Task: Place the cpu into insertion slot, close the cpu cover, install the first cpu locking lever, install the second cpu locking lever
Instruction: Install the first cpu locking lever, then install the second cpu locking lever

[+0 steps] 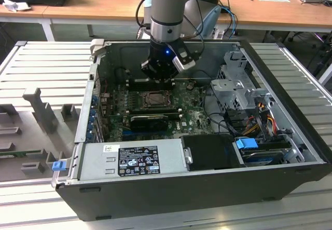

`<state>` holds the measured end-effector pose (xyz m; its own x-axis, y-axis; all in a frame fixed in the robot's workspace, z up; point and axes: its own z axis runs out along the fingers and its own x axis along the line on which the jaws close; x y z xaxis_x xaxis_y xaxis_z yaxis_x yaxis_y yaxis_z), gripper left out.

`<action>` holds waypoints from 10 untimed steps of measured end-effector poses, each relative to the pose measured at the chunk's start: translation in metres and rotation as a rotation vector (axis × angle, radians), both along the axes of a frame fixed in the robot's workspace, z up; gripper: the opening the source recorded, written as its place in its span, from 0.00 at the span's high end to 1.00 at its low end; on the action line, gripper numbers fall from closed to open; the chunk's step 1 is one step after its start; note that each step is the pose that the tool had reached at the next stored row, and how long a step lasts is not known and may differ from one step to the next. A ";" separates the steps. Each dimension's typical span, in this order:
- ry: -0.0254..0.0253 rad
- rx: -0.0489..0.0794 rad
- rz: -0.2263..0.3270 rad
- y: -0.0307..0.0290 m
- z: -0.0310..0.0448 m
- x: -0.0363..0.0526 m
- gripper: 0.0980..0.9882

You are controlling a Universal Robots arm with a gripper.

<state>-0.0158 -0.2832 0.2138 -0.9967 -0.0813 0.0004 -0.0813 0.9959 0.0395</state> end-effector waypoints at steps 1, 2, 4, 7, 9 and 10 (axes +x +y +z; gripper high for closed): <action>0.0000 0.000 0.000 -0.0005 0.0000 0.0000 0.99; 0.0000 0.000 0.000 -0.0006 0.0000 0.0000 0.99; 0.0000 0.000 0.000 -0.0008 0.0000 0.0000 0.99; 0.0000 0.000 0.000 -0.0043 0.0000 0.0000 0.99; 0.0000 0.000 0.000 -0.0052 0.0001 0.0000 0.99; 0.0002 0.000 0.000 -0.0056 0.0009 0.0000 0.99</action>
